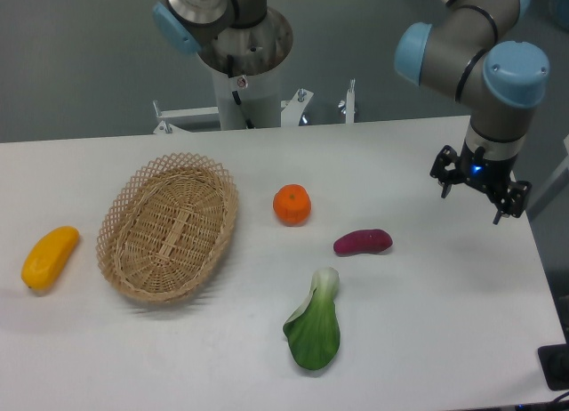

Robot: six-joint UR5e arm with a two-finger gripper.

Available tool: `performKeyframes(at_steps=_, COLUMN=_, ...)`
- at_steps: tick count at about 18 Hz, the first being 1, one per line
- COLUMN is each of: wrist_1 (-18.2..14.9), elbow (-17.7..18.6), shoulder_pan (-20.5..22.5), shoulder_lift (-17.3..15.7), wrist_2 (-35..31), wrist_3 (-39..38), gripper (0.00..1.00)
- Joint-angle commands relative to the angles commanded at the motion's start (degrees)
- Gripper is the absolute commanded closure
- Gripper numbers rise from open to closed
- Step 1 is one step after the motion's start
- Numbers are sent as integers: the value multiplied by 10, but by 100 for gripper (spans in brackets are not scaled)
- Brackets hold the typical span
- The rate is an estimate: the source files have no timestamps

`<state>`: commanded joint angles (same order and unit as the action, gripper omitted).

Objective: Pick up the green vegetable from the table

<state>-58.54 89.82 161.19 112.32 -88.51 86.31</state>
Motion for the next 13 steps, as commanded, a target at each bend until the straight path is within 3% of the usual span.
performKeyframes(at_steps=8, wrist_1=2, elbow=4, shoulder_pan=-4, shoulder_lift=-2, wrist_2=-3, wrist_3=-12, gripper=0)
performKeyframes(at_steps=13, wrist_1=3, elbow=4, shoulder_pan=-10, shoulder_lift=0, wrist_2=2, wrist_3=-82, gripper=0)
